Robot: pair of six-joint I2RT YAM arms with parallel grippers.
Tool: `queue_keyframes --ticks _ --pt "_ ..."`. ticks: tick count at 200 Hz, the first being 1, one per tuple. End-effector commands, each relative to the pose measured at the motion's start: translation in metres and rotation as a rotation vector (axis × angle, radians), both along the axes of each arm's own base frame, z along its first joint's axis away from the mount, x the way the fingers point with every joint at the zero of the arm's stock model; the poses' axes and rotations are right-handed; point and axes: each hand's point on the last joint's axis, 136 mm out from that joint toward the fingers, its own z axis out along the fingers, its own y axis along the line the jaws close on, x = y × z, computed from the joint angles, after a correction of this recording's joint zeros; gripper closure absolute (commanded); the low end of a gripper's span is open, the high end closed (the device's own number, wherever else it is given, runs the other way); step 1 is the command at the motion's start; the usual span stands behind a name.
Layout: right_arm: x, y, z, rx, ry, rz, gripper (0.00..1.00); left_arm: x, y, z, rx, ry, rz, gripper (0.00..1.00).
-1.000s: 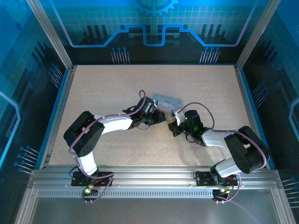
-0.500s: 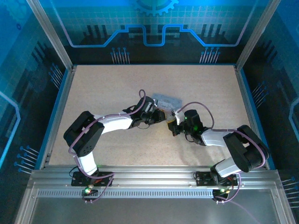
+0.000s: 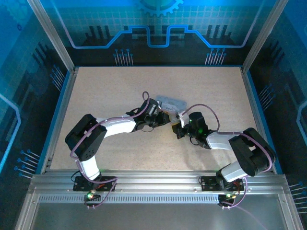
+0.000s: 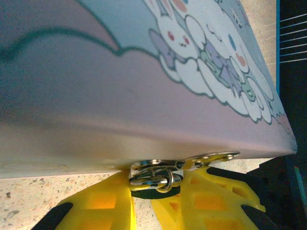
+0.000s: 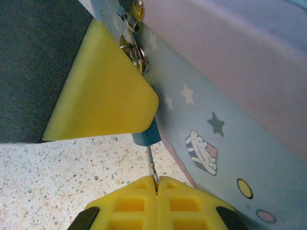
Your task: Unlock a padlock with a key
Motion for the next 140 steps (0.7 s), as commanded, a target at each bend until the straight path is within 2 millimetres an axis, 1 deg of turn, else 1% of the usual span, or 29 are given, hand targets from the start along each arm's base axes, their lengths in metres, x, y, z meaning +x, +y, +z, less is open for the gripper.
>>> queue_keyframes --ticks 1,140 --pt "0.021 0.019 0.042 0.076 -0.139 0.027 1.00 -0.007 -0.019 0.031 -0.080 -0.022 -0.056 0.88" --pt "0.032 0.027 0.060 0.090 -0.194 0.052 1.00 -0.007 -0.021 0.033 -0.090 -0.019 -0.062 0.88"
